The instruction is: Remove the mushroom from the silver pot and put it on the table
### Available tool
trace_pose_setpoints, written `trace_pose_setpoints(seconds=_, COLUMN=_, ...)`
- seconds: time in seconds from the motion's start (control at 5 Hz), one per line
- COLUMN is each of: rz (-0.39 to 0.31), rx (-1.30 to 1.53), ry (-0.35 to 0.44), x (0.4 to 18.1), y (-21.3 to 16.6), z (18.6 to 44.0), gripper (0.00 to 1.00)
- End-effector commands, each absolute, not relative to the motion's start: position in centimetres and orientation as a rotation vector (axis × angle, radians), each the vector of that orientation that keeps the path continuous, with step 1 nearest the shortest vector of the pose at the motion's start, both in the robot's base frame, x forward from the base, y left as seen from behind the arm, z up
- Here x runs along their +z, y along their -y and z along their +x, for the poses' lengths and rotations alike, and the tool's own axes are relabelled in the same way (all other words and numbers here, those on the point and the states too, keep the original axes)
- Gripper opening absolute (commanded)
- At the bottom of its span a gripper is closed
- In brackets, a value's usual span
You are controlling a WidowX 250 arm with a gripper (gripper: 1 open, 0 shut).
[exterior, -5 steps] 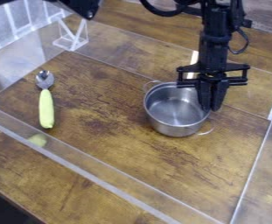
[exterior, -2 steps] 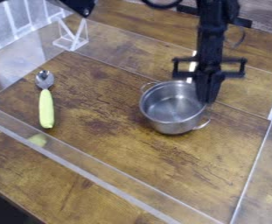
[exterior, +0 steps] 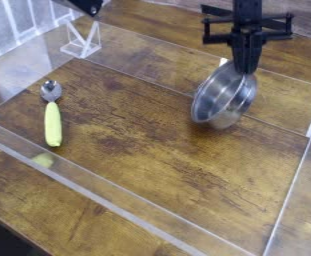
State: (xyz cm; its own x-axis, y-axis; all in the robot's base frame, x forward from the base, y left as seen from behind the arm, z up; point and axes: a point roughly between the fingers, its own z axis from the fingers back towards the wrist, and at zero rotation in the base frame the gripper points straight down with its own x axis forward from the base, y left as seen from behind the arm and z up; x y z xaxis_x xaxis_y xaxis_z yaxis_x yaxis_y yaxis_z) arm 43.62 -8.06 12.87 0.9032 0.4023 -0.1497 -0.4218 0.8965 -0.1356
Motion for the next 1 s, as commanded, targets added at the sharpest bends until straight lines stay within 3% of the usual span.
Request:
trace_pose_setpoints(seconds=0.0, rz=-0.205, rx=0.498, ry=0.03, x=19.4, y=7.0, z=43.8, gripper=0.0)
trace_pose_setpoints(seconds=0.4, rz=-0.178, rx=0.617, ry=0.023, x=17.8, y=6.1, z=43.2, gripper=0.0)
trace_pose_setpoints(seconds=0.8, rz=-0.164, rx=0.67, ry=0.023, x=17.9, y=4.3, z=41.0, gripper=0.0)
